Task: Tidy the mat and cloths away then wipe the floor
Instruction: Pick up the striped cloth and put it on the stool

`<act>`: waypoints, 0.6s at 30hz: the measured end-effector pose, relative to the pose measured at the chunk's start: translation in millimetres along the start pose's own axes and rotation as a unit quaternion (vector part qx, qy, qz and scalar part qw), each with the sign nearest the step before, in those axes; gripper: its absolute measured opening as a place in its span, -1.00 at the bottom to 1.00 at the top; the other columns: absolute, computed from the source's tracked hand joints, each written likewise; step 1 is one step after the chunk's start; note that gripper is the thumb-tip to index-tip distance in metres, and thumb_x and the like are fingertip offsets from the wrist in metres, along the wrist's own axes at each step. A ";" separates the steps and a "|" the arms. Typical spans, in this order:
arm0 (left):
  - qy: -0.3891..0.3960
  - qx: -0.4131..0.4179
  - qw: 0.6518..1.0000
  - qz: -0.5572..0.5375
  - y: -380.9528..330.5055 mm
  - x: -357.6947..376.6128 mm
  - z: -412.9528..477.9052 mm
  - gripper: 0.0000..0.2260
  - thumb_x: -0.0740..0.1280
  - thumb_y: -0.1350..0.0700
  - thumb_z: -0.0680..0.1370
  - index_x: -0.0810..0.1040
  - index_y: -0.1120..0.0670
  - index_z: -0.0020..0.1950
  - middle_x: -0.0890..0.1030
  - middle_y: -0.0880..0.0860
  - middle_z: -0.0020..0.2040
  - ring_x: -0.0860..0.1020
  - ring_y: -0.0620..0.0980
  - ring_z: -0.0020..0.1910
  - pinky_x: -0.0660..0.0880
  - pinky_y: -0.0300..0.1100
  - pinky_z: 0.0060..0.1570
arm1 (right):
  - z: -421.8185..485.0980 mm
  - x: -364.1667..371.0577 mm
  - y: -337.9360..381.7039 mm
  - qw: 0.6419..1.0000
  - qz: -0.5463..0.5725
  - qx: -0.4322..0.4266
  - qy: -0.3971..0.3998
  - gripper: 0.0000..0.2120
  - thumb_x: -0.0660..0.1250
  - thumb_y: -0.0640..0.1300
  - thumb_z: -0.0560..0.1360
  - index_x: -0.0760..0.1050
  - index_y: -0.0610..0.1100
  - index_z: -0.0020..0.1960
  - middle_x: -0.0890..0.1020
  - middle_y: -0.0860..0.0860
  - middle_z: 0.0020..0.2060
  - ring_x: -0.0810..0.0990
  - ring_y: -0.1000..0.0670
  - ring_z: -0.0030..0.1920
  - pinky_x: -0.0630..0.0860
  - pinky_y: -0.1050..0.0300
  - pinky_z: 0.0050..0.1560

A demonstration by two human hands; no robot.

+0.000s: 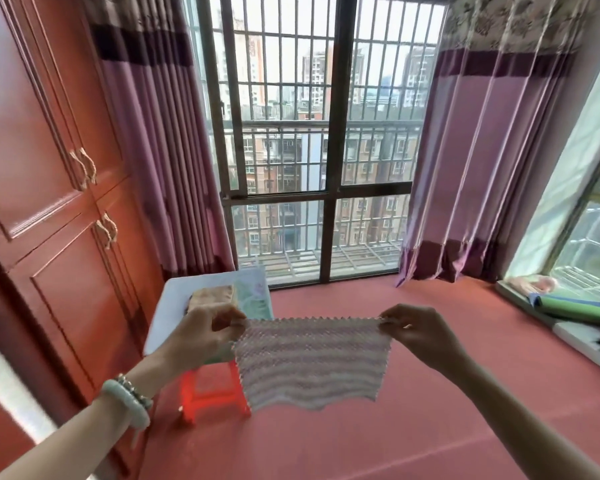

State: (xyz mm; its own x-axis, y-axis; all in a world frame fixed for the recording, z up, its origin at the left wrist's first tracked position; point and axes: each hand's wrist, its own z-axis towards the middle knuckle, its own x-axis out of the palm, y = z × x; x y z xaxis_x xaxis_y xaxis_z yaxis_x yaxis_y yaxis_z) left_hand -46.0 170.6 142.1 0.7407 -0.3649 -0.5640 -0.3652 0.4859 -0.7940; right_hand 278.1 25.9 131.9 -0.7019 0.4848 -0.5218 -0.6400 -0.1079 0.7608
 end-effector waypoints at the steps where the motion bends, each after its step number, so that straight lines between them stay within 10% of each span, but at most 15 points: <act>1: 0.002 0.004 1.000 0.004 5.6 0.6 14.0 -0.79 0.45 0.37 0.41 0.64 0.05 -0.18 0.69 -0.05 -0.21 0.63 -0.18 -0.19 0.54 -0.27 -0.02 | 13.6 2.8 -6.6 1.000 -0.001 0.004 0.000 -0.61 0.51 -0.35 0.32 0.56 0.16 -0.30 0.65 0.22 -0.41 0.55 0.25 -0.39 0.44 0.38 -0.28; 6: 0.010 0.000 1.000 0.023 36.9 6.2 88.2 -0.82 0.48 0.27 0.41 0.64 -0.01 -0.15 0.67 -0.16 -0.18 0.65 -0.13 -0.16 0.56 -0.06 0.05 | 87.1 16.0 -43.3 1.000 0.002 0.003 0.005 -0.63 0.51 -0.35 0.31 0.58 0.14 -0.29 0.65 0.22 -0.41 0.56 0.25 -0.38 0.44 0.39 -0.28; 10: 0.012 -0.009 0.999 0.049 65.1 8.1 163.9 -0.79 0.40 -0.18 0.29 0.63 -0.20 -0.11 0.69 -0.11 -0.18 0.66 -0.07 -0.10 0.56 0.07 0.04 | 155.5 20.7 -77.2 1.000 0.009 -0.003 0.016 -0.62 0.50 -0.37 0.31 0.58 0.13 -0.27 0.65 0.22 -0.41 0.58 0.23 -0.36 0.46 0.41 -0.27; 18: -0.007 -0.004 1.000 0.029 78.0 35.8 331.1 -0.80 0.45 0.37 0.41 0.64 0.07 -0.17 0.69 -0.02 -0.20 0.60 -0.18 -0.25 0.54 -0.25 -0.08 | 321.4 7.1 -152.5 0.999 0.007 -0.021 0.035 -0.71 0.52 -0.33 0.31 0.61 0.07 -0.24 0.69 0.14 -0.32 0.66 0.04 -0.27 0.57 0.22 -0.17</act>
State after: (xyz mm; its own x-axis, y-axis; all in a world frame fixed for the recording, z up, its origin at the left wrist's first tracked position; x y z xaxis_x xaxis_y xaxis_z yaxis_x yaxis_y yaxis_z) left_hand 138.7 458.3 135.0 0.7256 -0.3262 -0.6059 -0.4122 0.4990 -0.7623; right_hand 471.2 324.7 136.2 -0.7295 0.4216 -0.5386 -0.6423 -0.1515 0.7513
